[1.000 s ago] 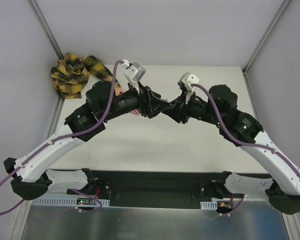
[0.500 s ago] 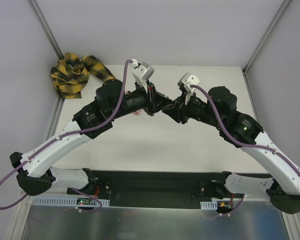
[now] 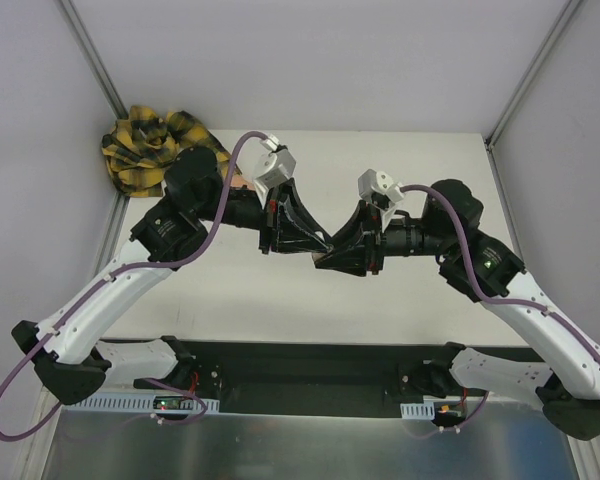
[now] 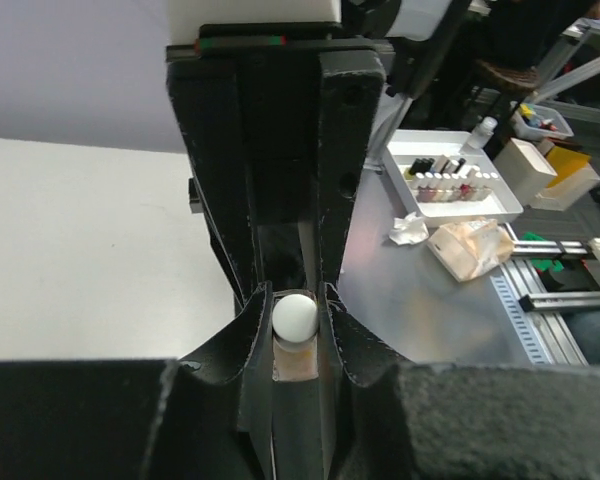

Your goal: Paint the nails

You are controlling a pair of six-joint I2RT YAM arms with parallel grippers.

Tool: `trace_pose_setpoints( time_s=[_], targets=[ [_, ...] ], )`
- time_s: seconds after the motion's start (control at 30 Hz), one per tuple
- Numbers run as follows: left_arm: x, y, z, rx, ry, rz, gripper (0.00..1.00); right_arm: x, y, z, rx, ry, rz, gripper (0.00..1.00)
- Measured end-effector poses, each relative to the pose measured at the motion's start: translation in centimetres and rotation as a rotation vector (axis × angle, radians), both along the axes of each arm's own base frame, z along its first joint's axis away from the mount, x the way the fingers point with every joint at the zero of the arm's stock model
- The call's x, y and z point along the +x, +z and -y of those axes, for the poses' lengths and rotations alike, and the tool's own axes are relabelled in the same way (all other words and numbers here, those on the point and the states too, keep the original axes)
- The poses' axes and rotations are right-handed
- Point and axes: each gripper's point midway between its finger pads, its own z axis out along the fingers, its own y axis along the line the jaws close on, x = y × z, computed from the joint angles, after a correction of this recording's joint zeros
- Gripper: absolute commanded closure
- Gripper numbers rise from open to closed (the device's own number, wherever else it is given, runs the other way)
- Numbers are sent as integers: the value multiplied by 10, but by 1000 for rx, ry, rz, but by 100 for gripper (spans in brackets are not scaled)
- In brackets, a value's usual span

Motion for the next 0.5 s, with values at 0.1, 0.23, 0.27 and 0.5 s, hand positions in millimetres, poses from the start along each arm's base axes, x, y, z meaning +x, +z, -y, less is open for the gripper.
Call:
trace_pose_setpoints(
  time_s=[0.1, 0.23, 0.27, 0.5],
  targets=[
    [-6, 4, -2, -19, -48, 2, 100, -7, 4, -1, 17, 39, -21, 100],
    [-10, 8, -4, -28, -72, -13, 51, -11, 7, -1, 27, 65, -15, 100],
    [-9, 8, -5, -26, -69, -23, 39, -13, 5, 0, 20, 76, -12, 100],
    [10, 25, -18, -41, 109, -74, 34, -9, -5, 8, -47, 44, 49, 100]
  ],
)
